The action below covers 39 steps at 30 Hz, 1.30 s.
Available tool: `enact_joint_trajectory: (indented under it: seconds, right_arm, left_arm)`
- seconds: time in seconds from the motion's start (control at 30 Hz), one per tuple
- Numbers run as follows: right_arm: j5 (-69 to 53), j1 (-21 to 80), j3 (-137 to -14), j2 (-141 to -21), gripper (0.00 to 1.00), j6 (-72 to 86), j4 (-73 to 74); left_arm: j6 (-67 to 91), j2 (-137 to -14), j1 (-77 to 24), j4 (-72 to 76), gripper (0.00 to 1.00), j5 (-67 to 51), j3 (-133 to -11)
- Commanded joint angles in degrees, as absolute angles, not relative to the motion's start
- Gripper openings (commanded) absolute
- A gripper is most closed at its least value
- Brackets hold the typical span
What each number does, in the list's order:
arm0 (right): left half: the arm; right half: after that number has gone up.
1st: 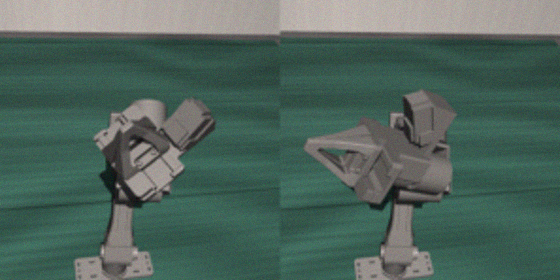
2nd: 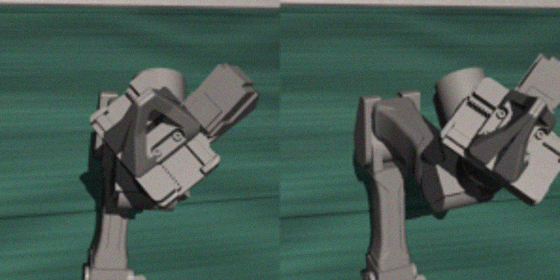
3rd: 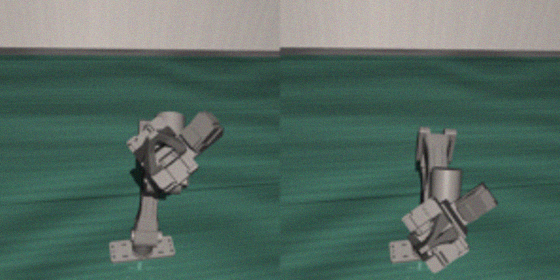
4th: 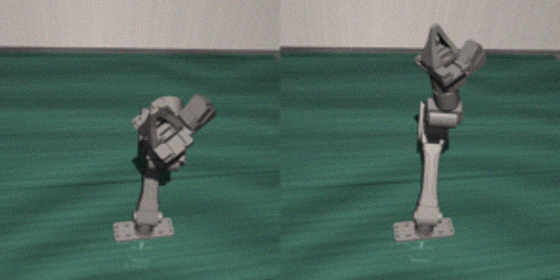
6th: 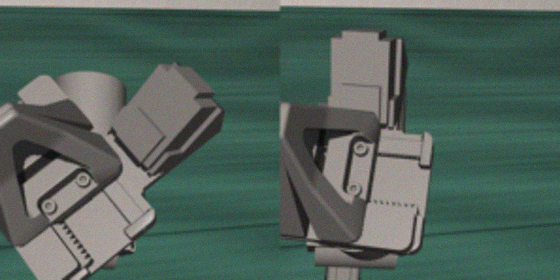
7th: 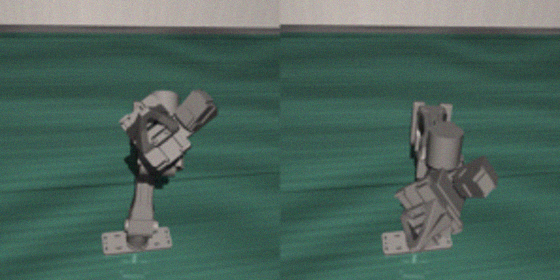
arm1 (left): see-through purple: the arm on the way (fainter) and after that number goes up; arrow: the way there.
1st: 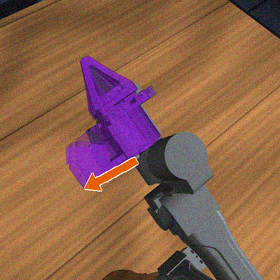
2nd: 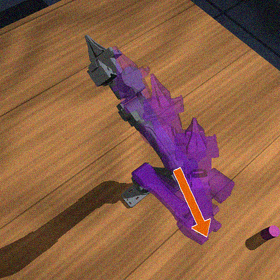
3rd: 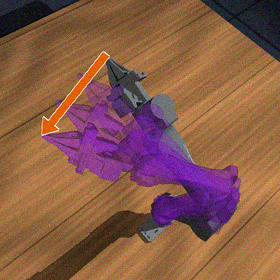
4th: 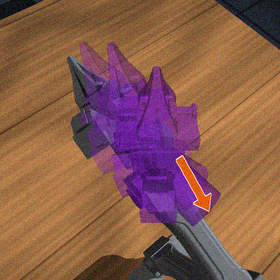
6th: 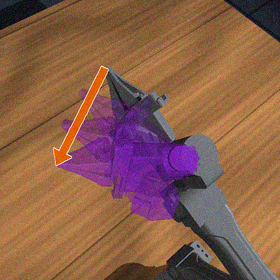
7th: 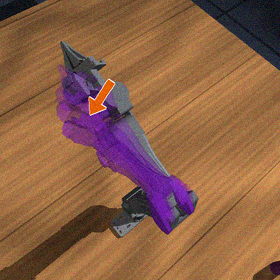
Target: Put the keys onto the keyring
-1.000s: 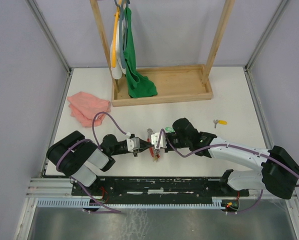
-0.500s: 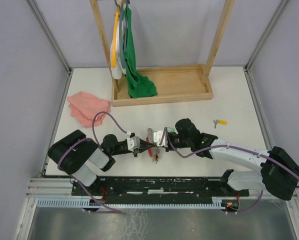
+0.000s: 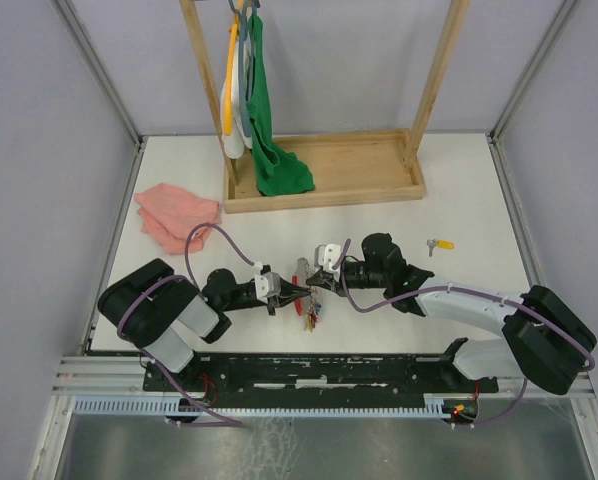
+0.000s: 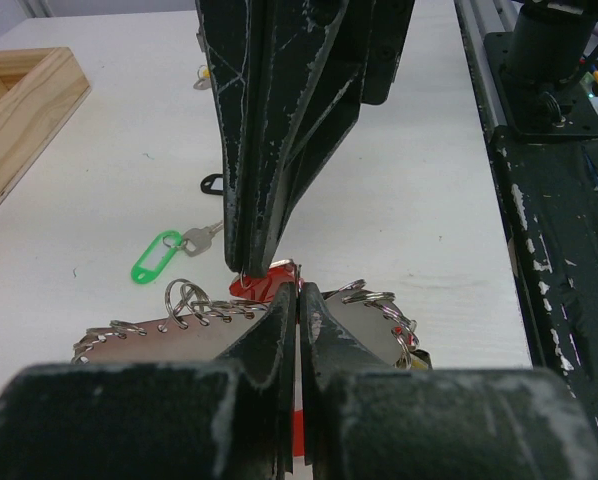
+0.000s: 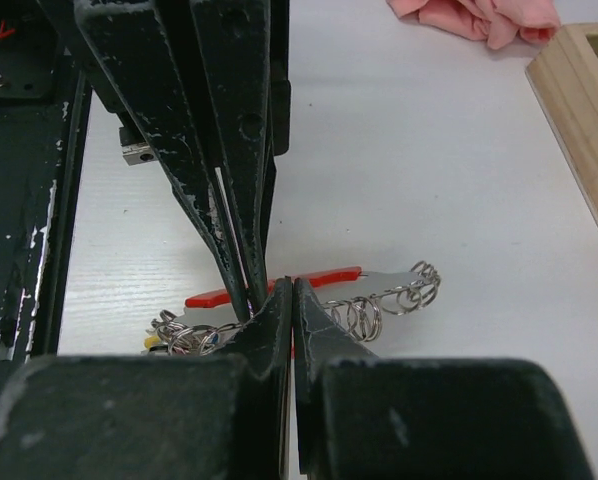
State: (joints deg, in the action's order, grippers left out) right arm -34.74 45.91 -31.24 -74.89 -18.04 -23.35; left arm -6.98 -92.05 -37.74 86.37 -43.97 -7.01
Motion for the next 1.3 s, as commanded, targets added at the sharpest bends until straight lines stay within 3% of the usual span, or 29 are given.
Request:
enact_joint_trajectory:
  seconds: [0.0,0.17,0.27,0.43,0.63,0.9,1.27]
  right_arm:
    - [-32.1,45.1,-28.4,-71.7,0.01,-12.1,-32.0]
    - [-17.8,45.1,-30.7,-62.5,0.01,-5.8,-12.7]
    - [-7.9,45.2,-33.7,-56.1,0.01,5.7,5.1]
    - [-0.1,45.4,-40.9,-54.8,0.01,18.0,26.6]
    - [5.1,45.3,-45.3,-56.7,0.01,26.7,40.8]
    - [8.9,43.8,-45.6,-67.3,0.01,33.1,43.0]
    - [23.5,43.0,-36.4,-75.2,0.01,35.5,19.0]
  left_arm:
    - [-6.8,-90.7,-37.7,99.0,0.03,-41.8,-6.4]
    - [-7.0,-92.1,-37.7,99.0,0.03,-35.1,-6.2]
    - [-6.4,-91.2,-37.7,99.0,0.03,-33.0,-6.0]
    - [-6.4,-88.1,-37.7,96.5,0.03,-30.2,-5.7]
    - [-7.2,-80.3,-37.7,82.0,0.03,-28.1,-8.1]
    - [-9.3,-73.1,-37.7,66.5,0.03,-24.0,-10.6]
    - [-9.5,-72.5,-37.8,67.9,0.03,-24.4,-9.9]
